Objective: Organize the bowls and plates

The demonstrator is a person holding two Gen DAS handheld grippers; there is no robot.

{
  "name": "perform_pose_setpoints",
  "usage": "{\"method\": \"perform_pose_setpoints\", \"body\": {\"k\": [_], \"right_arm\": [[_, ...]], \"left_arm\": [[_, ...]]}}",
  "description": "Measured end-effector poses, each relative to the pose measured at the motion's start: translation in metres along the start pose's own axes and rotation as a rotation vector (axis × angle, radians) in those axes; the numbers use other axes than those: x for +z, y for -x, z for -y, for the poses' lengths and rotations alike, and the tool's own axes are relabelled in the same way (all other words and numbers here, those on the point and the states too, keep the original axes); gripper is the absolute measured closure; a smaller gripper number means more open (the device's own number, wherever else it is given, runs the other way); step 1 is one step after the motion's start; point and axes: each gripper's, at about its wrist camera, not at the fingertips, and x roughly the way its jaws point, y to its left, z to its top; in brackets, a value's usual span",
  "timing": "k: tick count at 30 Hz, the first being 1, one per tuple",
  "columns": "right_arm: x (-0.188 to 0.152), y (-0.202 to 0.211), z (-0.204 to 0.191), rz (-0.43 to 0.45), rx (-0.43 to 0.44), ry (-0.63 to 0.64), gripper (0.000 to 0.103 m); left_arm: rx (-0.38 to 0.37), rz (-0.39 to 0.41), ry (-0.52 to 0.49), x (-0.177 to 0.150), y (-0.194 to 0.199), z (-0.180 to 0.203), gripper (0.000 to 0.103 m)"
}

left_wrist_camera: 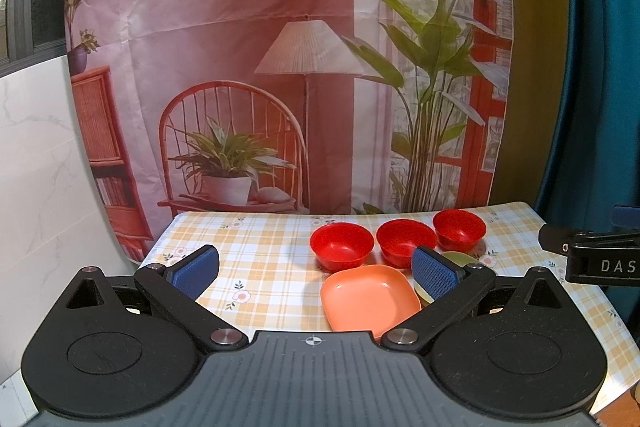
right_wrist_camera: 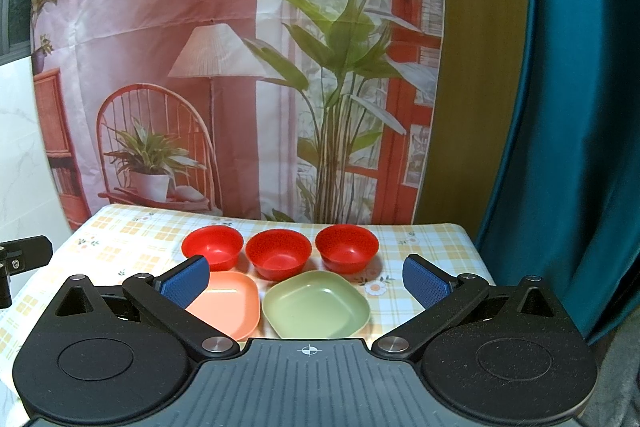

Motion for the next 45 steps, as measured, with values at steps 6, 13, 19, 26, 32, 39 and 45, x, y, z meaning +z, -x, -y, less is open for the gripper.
{"method": "perform_pose_setpoints", "body": {"k": [6, 13, 19, 26, 32, 39, 45], "right_arm": [[0.0000, -0.0002, 0.0002, -0.001, 0.000, 0.000, 0.000], [-0.0002, -0.0005, 0.0005, -0.001, 0.001, -0.001, 0.000], [-0.0001, -0.0005, 0.0006, -0.001, 0.000, -0.002, 0.000], [-0.0002, -0.0007, 0.0004, 0.000, 0.001, -0.001, 0.000], [-0.0002, -0.0006, 0.0002, 0.000, 0.001, -0.002, 0.000], [-0.0002, -0.0001, 0.0001, 0.000, 0.001, -0.003, 0.000], [-0.0005, -0.0003, -0.0001, 0.005, 0.008, -0.007, 0.000]], "left_arm": [[-0.001, -0.001, 0.000, -0.0009, 0.0022, -0.0004, 0.000], [0.000, -0.001, 0.000, -0.0010, 0.0019, -0.0004, 0.000], [0.000, -0.001, -0.001, -0.0011, 0.0019, -0.0006, 0.000], [-0.001, -0.001, 0.000, -0.0011, 0.0019, -0.0006, 0.000], [0.000, -0.001, 0.000, -0.0010, 0.0019, -0.0006, 0.000], [0.001, 0.000, 0.000, -0.0015, 0.0026, 0.0004, 0.000], [0.006, 0.003, -0.001, -0.0040, 0.0008, 0.0017, 0.000]]}}
